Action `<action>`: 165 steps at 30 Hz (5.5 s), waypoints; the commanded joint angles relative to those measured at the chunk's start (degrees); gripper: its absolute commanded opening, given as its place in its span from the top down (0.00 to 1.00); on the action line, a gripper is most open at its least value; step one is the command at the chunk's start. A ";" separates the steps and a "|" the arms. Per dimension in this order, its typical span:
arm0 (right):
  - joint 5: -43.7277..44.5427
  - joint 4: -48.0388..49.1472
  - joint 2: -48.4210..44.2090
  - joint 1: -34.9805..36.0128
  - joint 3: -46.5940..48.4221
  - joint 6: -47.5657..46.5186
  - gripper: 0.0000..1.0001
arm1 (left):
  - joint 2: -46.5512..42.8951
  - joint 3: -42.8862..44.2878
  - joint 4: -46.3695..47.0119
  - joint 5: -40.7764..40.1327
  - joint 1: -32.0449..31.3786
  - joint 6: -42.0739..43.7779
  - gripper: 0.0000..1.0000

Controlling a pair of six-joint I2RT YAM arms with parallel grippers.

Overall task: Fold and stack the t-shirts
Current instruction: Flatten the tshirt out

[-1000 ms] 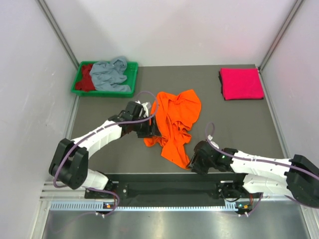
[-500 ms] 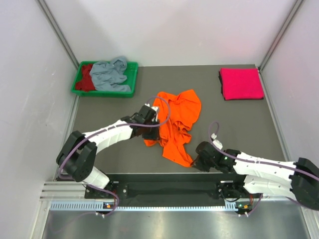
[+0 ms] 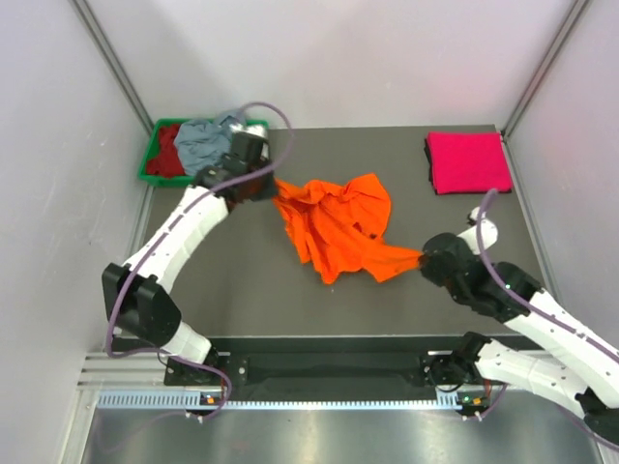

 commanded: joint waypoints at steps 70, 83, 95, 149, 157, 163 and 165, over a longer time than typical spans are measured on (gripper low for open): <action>-5.65 4.97 -6.37 -5.56 -6.42 -14.81 1.00 | 10.38 -21.85 14.77 1.37 9.81 -7.58 0.55; -4.60 4.97 -5.75 -5.56 -6.33 -15.43 1.00 | 14.17 -18.78 11.88 -1.18 10.07 -6.97 1.00; -10.55 12.08 21.27 -23.47 24.30 -33.51 1.00 | -1.75 18.87 -2.19 -12.25 10.07 -2.92 1.00; -43.61 17.80 -6.28 -32.63 -32.26 -22.36 0.63 | -30.92 -34.68 4.57 -7.86 12.27 -5.30 1.00; -44.15 18.78 -9.53 -32.54 -36.22 -22.37 0.66 | -28.46 -33.72 5.01 -8.83 12.36 -4.85 1.00; -42.83 16.84 -10.67 -32.54 -36.04 -23.16 0.75 | -27.94 -33.19 5.19 -8.48 12.36 -5.30 1.00; -42.56 16.66 -10.41 -32.54 -35.96 -22.89 0.83 | -27.67 -33.01 5.10 -8.13 12.36 -5.30 1.00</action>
